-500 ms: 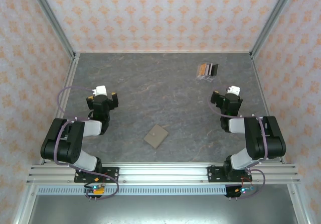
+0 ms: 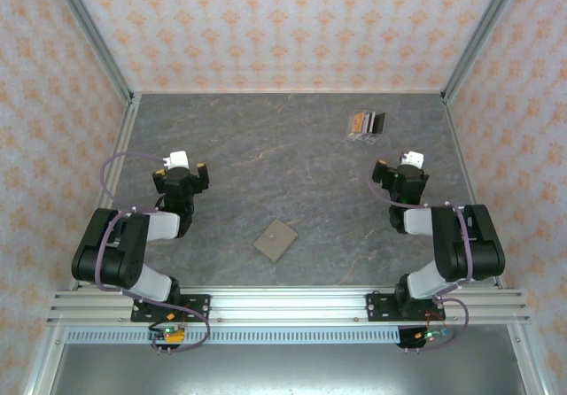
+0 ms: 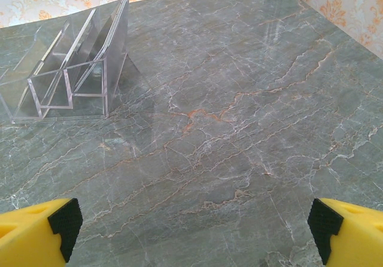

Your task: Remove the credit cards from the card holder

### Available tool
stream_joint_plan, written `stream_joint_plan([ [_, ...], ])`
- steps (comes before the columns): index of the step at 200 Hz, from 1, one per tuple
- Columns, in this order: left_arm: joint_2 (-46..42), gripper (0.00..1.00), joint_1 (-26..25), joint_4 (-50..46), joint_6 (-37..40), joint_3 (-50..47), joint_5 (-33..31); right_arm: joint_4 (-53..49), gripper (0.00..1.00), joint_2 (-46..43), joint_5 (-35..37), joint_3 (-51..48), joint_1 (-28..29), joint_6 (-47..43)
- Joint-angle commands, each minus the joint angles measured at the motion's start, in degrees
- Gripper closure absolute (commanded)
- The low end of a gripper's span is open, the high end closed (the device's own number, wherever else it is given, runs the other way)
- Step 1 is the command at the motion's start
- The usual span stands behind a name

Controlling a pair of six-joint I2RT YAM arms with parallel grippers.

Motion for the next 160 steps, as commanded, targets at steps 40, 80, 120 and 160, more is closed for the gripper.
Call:
stream_joint_plan([
  [40, 0.19, 0.00, 0.23, 0.85, 0.56, 1.20, 0.04, -0.22, 0.01, -0.02, -0.33, 1.10, -0.09, -0.73],
  [80, -3.28, 0.00, 0.17, -6.10, 0.02, 3.46, -1.58, -5.80, 0.01, -4.41, 2.03, 2.37, -0.10, 0.19],
  [120, -13.63, 0.00, 0.08, -32.33, -7.12, 13.50, -1.20, -23.39, 0.01, -15.23, 10.02, 8.14, -0.12, 8.21],
  [160, -19.22, 0.00, -0.43, -51.14, -15.45, 22.31, 0.76, -55.93, 0.01, -18.65, 6.91, 23.36, 0.07, 23.59],
])
